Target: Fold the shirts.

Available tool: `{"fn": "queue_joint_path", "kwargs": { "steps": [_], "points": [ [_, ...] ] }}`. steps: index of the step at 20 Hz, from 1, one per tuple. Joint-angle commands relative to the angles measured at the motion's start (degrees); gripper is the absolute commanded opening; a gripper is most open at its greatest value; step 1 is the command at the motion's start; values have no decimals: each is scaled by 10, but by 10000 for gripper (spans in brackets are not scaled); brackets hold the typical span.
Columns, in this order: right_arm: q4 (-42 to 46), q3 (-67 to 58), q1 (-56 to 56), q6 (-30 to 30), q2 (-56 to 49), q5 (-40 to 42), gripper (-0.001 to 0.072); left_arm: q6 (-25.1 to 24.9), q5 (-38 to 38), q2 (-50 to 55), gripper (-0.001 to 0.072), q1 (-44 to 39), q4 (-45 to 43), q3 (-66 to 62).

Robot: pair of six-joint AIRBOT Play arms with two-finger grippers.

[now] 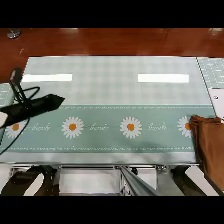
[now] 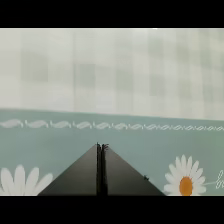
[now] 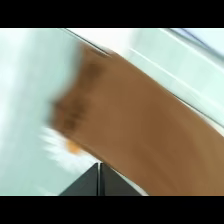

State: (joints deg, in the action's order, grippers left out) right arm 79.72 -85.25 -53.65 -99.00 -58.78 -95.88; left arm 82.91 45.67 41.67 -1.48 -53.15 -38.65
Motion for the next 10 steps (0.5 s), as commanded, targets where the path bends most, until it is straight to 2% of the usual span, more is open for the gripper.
{"fn": "queue_joint_path", "kwargs": {
  "steps": [1,3,4,6,8,10],
  "points": [
    [-245,-151,91,35,-85,110,28,-28,60,69,22,13,1,-156],
    [-271,-192,221,66,-119,172,28,-28,78,117,22,-9,1,-275],
    [-252,-194,297,93,-131,199,29,-28,78,139,22,-27,-2,-323],
    [-196,-184,430,159,-159,219,29,-27,86,180,22,-83,-69,-394],
    [-93,-127,541,171,-183,220,28,28,92,211,22,-138,-179,-397],
    [17,-28,607,131,-201,235,29,85,110,245,22,-160,-265,-363]
  ]
}}
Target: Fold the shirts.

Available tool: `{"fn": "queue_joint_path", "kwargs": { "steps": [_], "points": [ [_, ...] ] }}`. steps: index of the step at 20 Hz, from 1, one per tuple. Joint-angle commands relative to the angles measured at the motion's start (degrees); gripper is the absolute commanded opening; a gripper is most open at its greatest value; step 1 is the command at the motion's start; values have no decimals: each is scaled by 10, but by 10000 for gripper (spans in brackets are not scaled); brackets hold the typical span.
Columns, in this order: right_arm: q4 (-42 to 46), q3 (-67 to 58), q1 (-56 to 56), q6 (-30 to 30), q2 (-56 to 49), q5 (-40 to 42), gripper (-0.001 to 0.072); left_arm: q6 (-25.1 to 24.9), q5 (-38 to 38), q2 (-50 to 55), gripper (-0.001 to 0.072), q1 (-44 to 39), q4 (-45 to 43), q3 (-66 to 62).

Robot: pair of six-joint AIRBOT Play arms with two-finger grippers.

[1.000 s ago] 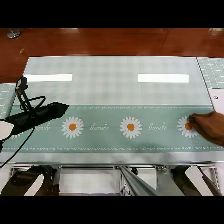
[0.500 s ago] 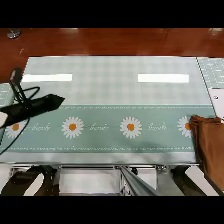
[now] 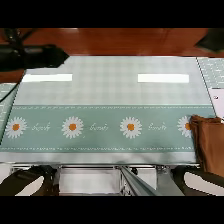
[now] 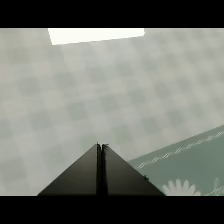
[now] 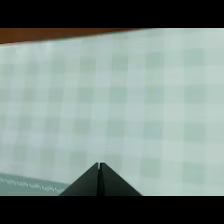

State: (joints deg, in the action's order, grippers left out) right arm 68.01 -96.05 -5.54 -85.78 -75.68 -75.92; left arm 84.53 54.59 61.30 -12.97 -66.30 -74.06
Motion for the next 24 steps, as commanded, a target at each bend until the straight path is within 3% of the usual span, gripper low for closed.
{"fn": "queue_joint_path", "kwargs": {
  "steps": [1,5,9,24],
  "points": [
    [166,137,141,-25,-38,46,29,82,28,65,23,-45,-146,15],
    [187,275,144,-83,-42,85,29,84,31,107,23,-37,-149,78],
    [187,272,144,-82,-37,119,28,83,37,108,24,-20,-148,72],
    [187,272,144,-82,-37,119,28,83,55,110,24,-21,-148,72]
  ]
}}
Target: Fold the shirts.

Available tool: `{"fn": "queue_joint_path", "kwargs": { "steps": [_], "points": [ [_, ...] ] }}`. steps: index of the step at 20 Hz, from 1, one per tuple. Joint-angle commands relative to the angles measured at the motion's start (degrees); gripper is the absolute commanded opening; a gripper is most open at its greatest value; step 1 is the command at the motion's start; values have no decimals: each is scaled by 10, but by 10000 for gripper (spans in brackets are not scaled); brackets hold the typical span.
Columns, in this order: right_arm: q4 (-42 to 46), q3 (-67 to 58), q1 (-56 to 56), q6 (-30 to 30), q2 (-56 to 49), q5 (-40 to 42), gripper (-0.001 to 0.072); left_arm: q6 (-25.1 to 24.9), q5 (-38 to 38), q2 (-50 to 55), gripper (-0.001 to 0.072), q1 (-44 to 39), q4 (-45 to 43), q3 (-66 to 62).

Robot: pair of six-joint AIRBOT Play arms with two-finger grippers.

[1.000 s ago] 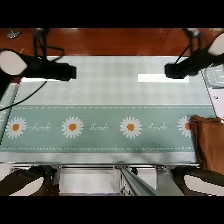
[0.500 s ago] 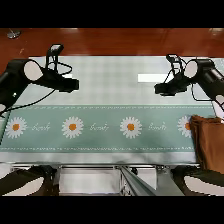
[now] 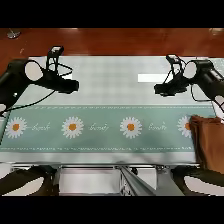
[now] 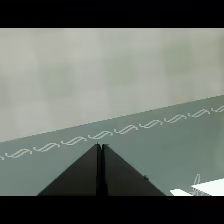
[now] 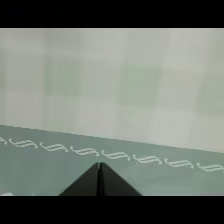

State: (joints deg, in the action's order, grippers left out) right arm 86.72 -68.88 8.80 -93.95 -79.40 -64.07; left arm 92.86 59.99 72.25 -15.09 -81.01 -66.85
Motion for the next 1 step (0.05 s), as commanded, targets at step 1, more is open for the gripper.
{"fn": "queue_joint_path", "kwargs": {
  "steps": [1],
  "points": [
    [0,0,1,0,0,1,29,0,1,2,24,1,0,0]
  ]
}}
